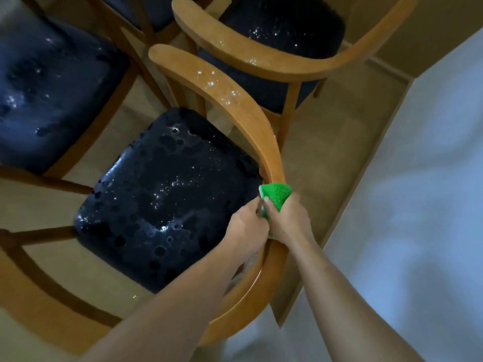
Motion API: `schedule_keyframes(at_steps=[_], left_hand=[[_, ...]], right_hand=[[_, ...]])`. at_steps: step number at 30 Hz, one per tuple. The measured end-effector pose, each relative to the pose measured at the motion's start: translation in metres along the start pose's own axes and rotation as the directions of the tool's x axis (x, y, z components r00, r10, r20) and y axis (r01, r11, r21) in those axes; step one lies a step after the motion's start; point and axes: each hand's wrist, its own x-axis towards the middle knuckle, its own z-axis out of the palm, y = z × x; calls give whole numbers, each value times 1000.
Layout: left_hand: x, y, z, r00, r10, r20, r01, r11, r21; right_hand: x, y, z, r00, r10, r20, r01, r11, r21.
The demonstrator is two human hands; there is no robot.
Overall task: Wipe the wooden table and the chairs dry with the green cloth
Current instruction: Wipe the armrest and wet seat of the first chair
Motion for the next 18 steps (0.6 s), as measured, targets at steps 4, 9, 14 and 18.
schedule_keyframes(at_steps=[4,9,14,18], left_hand=[[13,-12,-11,999,-54,-2,54,998,9],[22,-33,-30,995,-98,-12,98,995,-3],[28,-20,-74,998,-14,-62,10,999,-53],[50,4,-115,987,98,-126,-95,995,33]], right_hand=[[61,-23,1,990,-137,-36,132,984,-117],[111,-55,2,929,-334,-161,300,932,-206],[101,-64,-2,895,-429,-117,380,875,-299],[84,-59,6,908,-405,-109,333,854,-399]])
